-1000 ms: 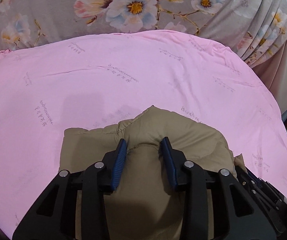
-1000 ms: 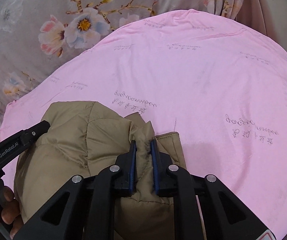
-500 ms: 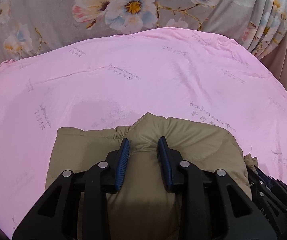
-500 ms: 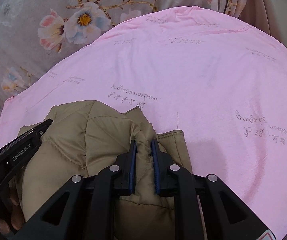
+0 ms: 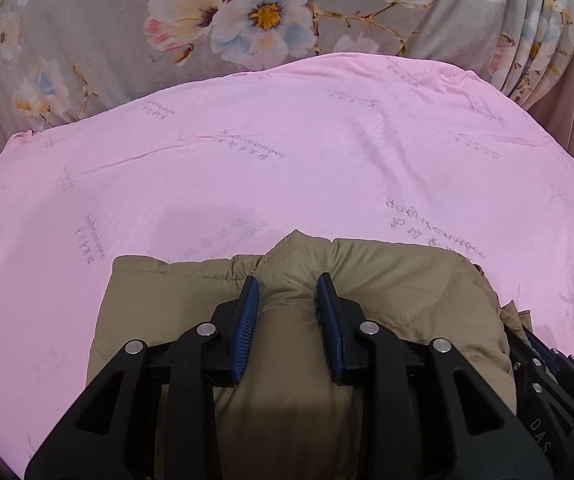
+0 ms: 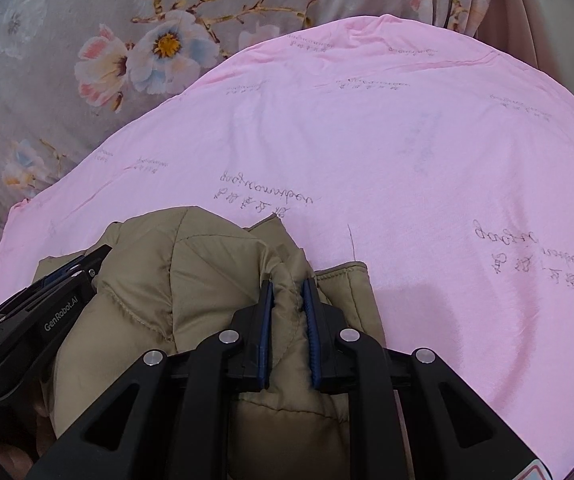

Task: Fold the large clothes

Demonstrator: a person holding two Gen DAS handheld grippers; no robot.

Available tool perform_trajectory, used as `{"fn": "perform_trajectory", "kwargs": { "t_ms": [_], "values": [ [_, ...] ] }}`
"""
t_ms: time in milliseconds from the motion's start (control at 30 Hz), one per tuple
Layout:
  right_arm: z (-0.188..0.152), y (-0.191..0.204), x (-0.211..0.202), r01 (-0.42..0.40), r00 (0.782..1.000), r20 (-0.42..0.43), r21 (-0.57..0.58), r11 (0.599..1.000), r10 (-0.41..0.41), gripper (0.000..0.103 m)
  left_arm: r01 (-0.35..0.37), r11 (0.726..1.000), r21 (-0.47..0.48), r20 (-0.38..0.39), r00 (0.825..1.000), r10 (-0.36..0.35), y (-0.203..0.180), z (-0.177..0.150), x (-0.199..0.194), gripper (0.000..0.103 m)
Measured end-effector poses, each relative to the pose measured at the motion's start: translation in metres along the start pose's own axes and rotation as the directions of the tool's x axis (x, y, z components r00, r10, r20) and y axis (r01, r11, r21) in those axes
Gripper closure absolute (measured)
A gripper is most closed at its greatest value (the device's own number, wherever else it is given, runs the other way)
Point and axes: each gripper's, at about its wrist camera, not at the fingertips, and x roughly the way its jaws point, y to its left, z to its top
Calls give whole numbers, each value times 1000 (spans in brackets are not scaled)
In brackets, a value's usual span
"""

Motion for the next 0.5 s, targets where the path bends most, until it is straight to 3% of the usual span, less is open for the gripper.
{"fn": "perform_trajectory", "kwargs": {
  "t_ms": [100,167,200,233,267,300,400,500],
  "values": [
    [3,-10,-4,-70,998,-4,34,997,70,86,38,999,-27,1,999,-38,6,2,-3,72],
    [7,-24,-15,-117,993,-28,62,991,119,85,80,996,-50,-6,997,-81,15,3,-12,65],
    [8,-33,-27,-151,987,-34,90,984,155,83,104,993,-48,-15,994,-104,21,2,-20,52],
    [6,-45,-40,-188,980,-32,128,974,194,71,138,989,-54,-24,990,-140,30,-1,-33,34],
    [4,-60,-53,-229,971,-30,167,959,237,55,167,984,-65,-28,985,-169,38,-4,-42,25],
    [2,-74,-63,-266,960,-42,187,946,278,52,206,975,-78,-33,977,-209,48,-8,-53,13],
    [-11,-108,-75,-319,925,-143,211,924,352,51,326,938,-121,-64,940,-335,82,-28,-76,10],
    [-29,-127,-69,-359,875,-250,239,902,414,51,374,911,-175,-123,910,-397,111,-51,-78,9]
  ]
}}
